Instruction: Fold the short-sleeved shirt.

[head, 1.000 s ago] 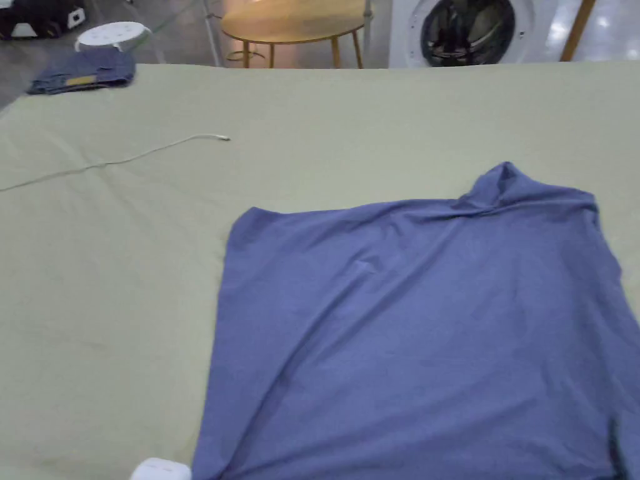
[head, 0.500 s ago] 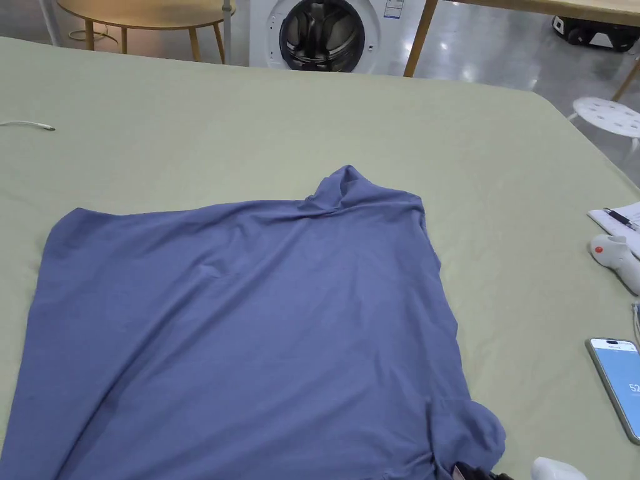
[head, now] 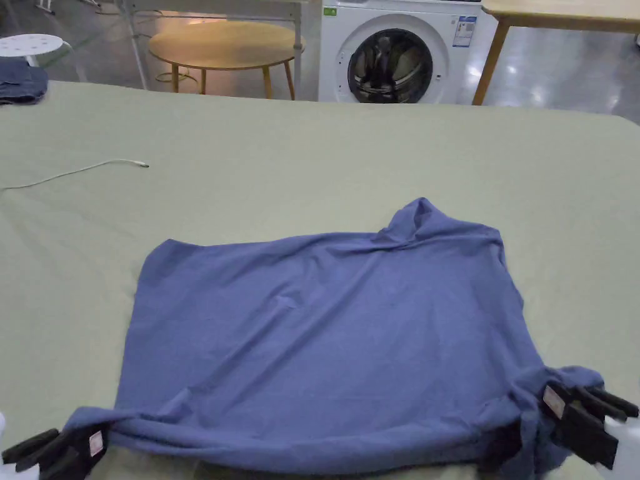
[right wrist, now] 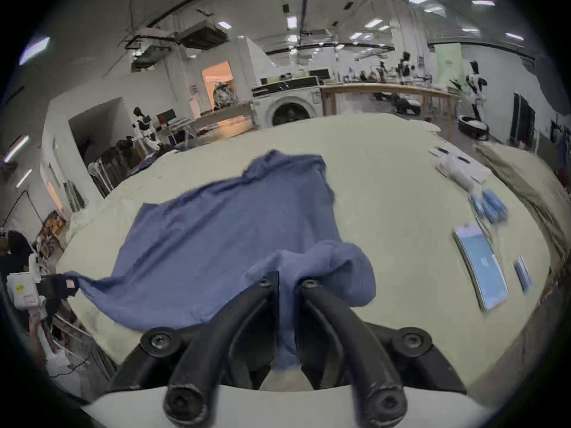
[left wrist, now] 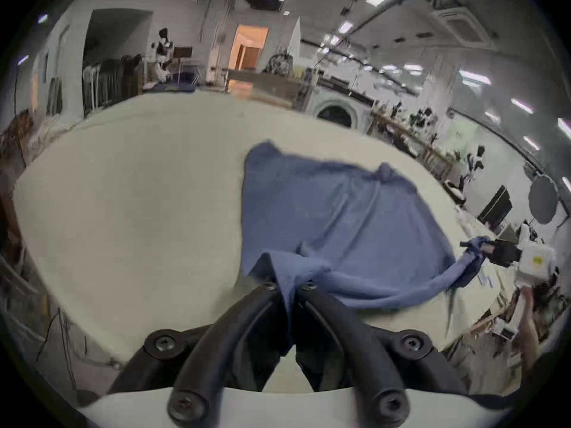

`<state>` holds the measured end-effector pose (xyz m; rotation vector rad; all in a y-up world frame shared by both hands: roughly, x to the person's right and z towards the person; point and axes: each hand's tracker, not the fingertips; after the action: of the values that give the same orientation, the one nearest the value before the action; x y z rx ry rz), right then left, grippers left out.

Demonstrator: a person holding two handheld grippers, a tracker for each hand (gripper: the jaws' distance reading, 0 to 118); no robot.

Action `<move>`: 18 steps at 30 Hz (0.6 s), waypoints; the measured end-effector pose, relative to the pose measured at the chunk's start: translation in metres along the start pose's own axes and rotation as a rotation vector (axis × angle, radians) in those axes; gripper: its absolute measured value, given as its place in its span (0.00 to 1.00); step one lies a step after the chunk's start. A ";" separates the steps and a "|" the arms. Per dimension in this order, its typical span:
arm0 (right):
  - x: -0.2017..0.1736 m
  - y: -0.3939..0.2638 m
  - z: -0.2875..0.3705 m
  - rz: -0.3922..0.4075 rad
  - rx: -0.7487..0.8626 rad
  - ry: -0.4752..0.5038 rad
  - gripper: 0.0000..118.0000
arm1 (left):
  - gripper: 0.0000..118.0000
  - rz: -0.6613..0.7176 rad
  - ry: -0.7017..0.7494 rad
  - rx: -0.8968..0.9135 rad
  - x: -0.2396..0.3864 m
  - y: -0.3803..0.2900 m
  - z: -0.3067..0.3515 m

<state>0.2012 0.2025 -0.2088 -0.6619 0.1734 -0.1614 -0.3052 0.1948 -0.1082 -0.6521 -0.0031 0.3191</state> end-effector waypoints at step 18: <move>0.025 0.053 -0.168 0.111 -0.046 -0.103 0.46 | 0.39 -0.158 0.047 -0.052 -0.009 0.075 -0.136</move>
<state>0.1954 0.1383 -0.3743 -0.7033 0.1146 -0.0165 -0.3214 0.1667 -0.2606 -0.7068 -0.0185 0.1515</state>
